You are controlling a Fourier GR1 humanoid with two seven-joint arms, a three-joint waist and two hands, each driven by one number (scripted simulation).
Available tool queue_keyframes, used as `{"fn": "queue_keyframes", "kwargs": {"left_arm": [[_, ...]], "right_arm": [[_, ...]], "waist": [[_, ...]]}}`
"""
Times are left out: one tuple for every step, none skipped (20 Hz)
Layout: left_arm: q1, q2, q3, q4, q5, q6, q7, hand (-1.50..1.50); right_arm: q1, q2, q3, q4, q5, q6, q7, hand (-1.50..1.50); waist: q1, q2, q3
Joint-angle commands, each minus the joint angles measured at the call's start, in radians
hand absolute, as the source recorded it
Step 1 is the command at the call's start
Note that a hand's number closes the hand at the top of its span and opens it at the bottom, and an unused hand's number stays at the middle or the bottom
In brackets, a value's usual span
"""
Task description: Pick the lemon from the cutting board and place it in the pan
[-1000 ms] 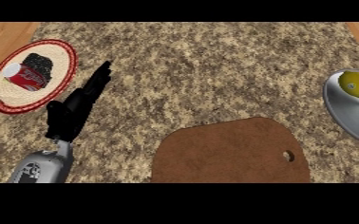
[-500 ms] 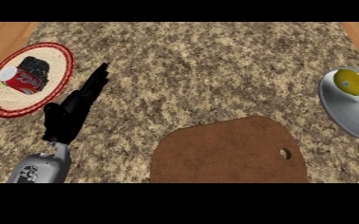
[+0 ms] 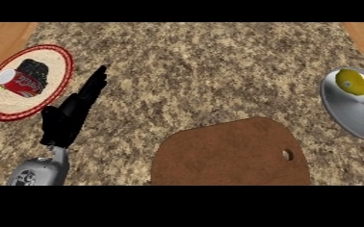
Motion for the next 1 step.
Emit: {"fn": "queue_keyframes", "kwargs": {"left_arm": [[-0.009,0.023,0.02,-0.007,0.028,-0.036,0.019,0.0]], "right_arm": [[0.057,0.038,-0.004,0.0,-0.002,0.111,-0.204,-1.5]], "waist": [[0.003,0.0,0.0]]}}
